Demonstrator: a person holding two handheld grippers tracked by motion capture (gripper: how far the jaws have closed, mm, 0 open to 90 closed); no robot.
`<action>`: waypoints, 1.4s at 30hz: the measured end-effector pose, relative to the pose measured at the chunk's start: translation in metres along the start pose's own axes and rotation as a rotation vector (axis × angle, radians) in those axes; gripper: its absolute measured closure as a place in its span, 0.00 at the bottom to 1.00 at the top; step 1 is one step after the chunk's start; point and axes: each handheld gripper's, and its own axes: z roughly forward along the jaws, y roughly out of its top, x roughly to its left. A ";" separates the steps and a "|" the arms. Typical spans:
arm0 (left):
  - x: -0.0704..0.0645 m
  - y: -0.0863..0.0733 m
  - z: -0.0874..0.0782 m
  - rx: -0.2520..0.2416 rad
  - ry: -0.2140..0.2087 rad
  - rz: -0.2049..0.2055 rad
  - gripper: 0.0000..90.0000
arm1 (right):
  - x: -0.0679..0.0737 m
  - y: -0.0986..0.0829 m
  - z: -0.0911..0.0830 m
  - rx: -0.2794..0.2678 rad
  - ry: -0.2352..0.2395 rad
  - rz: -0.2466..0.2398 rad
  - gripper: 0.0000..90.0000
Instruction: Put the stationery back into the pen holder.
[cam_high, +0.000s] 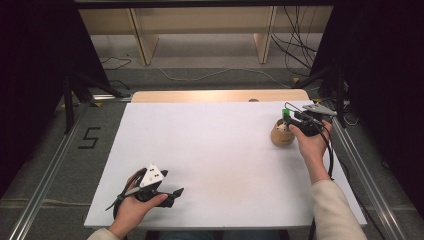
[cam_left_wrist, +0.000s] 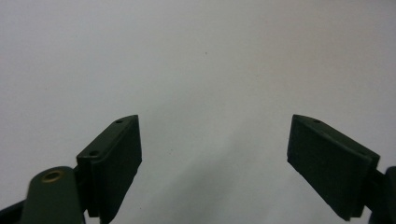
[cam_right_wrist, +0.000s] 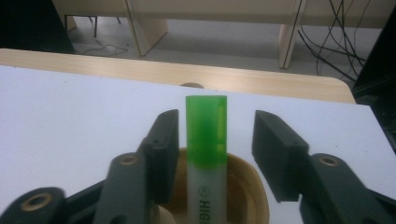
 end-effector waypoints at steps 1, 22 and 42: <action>0.000 0.000 0.000 -0.001 0.001 -0.001 0.20 | 0.001 0.001 -0.001 0.000 -0.004 0.000 0.53; 0.000 0.000 0.000 -0.001 0.004 -0.003 0.20 | 0.016 0.000 -0.045 0.052 0.048 0.037 0.23; -0.001 0.000 0.001 -0.002 0.007 -0.003 0.20 | 0.042 -0.038 -0.077 0.142 0.205 -0.039 0.22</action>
